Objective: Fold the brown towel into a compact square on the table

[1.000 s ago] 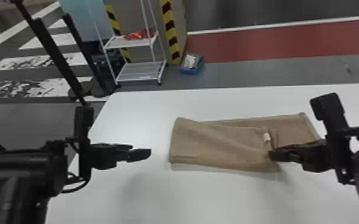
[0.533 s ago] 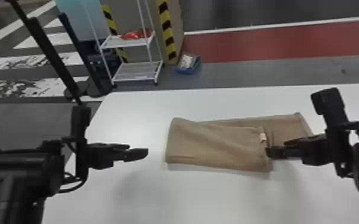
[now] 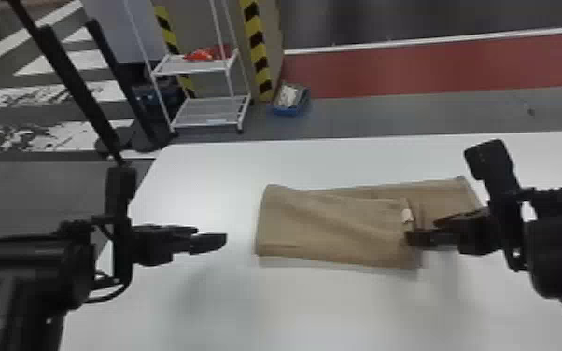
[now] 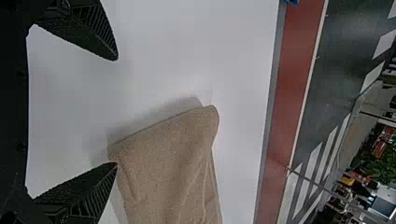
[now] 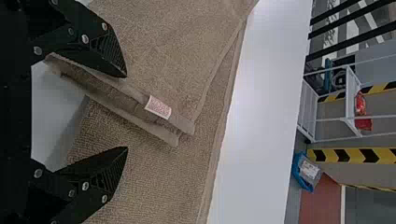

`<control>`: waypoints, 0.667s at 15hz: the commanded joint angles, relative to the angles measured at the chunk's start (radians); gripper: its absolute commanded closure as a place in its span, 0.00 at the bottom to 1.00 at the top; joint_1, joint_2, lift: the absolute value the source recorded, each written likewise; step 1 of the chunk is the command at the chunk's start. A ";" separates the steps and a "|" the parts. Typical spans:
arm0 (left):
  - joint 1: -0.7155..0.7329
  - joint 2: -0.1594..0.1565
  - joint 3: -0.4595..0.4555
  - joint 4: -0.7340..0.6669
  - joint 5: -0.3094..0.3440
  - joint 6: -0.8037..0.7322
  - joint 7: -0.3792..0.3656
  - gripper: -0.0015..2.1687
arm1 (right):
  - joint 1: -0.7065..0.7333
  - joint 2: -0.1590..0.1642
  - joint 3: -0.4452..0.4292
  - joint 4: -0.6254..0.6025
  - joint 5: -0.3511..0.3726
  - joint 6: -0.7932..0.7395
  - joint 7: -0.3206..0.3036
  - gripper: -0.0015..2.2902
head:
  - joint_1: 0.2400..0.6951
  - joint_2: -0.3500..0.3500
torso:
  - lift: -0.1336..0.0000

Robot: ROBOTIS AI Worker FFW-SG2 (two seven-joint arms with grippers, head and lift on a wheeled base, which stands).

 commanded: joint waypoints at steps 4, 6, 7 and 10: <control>0.003 0.005 0.004 0.006 0.000 -0.007 -0.002 0.04 | -0.006 0.002 0.016 0.016 -0.003 -0.015 0.000 0.17 | 1.00 0.86 | 0.08; 0.005 0.005 0.004 0.009 0.000 -0.010 -0.003 0.04 | -0.008 0.002 0.027 0.028 0.003 -0.027 0.000 0.17 | 1.00 0.86 | 0.08; 0.006 0.005 0.004 0.009 0.000 -0.010 -0.003 0.04 | -0.009 0.002 0.036 0.034 0.008 -0.027 0.000 0.17 | 1.00 0.86 | 0.08; 0.009 0.005 0.005 0.011 0.000 -0.013 -0.003 0.04 | -0.009 0.002 0.042 0.042 0.006 -0.042 0.006 0.23 | 1.00 0.87 | 0.08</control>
